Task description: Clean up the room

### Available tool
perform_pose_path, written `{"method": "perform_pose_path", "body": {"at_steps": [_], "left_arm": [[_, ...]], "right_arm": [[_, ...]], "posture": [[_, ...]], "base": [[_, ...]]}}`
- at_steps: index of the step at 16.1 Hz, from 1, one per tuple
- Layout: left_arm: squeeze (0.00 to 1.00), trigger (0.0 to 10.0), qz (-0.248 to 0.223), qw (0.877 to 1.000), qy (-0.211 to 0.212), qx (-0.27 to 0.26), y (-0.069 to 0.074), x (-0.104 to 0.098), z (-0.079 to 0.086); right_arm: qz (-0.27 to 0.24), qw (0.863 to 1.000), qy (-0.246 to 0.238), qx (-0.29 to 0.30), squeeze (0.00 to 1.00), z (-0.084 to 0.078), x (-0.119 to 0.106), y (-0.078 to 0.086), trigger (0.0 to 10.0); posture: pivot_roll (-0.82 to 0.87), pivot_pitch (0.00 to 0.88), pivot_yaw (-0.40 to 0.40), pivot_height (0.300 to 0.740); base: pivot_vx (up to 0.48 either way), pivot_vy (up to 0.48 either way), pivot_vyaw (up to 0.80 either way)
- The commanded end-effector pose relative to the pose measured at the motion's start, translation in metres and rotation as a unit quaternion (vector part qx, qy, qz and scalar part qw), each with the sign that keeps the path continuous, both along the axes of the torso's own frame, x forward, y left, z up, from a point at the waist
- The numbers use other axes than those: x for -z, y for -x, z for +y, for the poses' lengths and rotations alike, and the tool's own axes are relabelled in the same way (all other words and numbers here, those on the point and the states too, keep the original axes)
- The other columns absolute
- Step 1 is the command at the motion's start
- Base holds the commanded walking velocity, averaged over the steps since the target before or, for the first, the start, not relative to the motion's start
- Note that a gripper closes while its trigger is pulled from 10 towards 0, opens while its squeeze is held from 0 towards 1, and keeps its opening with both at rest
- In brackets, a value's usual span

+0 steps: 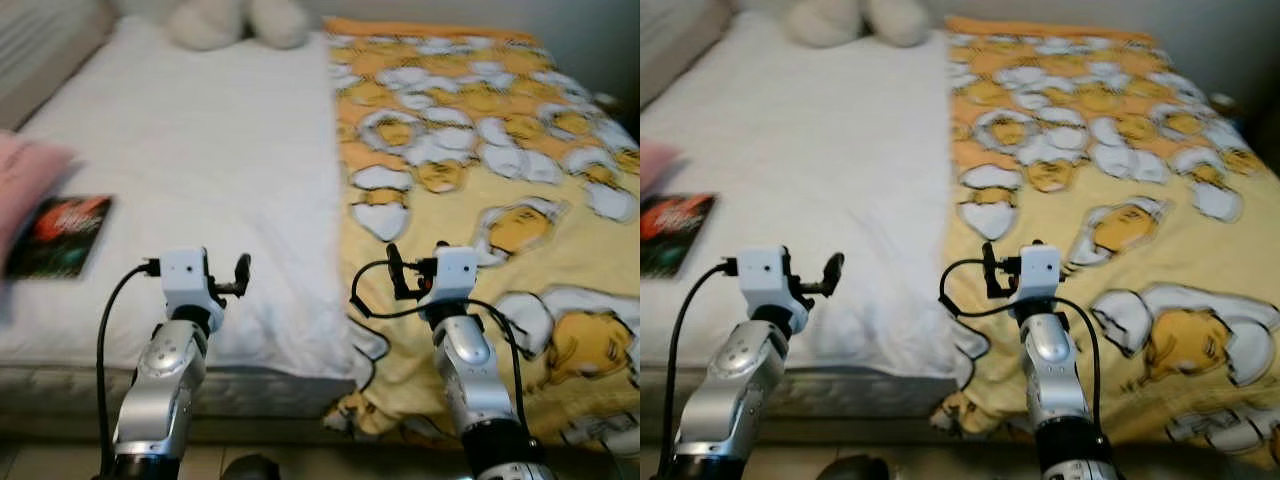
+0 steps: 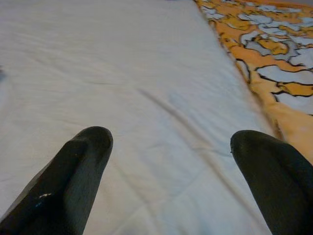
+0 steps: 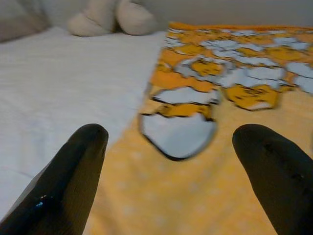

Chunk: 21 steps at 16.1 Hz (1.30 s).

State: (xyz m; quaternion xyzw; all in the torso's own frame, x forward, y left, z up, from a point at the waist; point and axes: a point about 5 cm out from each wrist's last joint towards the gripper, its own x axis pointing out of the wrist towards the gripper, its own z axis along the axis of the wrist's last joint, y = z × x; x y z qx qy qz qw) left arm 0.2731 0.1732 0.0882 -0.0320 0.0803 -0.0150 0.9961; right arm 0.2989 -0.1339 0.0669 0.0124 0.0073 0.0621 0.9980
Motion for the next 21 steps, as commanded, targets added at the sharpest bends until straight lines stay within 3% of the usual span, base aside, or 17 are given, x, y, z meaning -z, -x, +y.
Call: {"method": "perform_pose_path", "body": {"at_steps": [1,8,16,21], "left_arm": [[0.00,10.0,-0.009,1.000,-0.009,0.013,-0.002,-0.002,-0.005],[0.00,10.0,-0.022,0.998,-0.041,0.031,-0.009,-0.008,-0.005],[0.00,10.0,-0.036,0.998,-0.030,0.030,-0.017,-0.014,-0.010],[0.00,10.0,-0.060,0.998,-0.021,0.025,-0.018,-0.020,-0.012]], "right_arm": [[0.006,1.000,-0.006,0.002,0.00,0.000,0.000,-0.002,10.0],[0.027,1.000,0.009,0.009,0.00,0.002,0.003,-0.007,10.0],[0.019,1.000,0.011,0.009,0.00,0.003,0.000,-0.010,10.0],[-0.013,1.000,0.014,0.015,0.00,0.001,-0.008,-0.010,10.0]], "posture": [[0.05,0.000,0.003,0.740],[0.06,0.000,0.003,0.740],[0.04,0.000,0.009,0.740],[0.04,0.000,0.003,0.740]], "base": [[0.000,0.000,0.69],[0.000,0.000,0.19],[0.000,0.000,0.00],[0.000,0.000,0.00]]}}
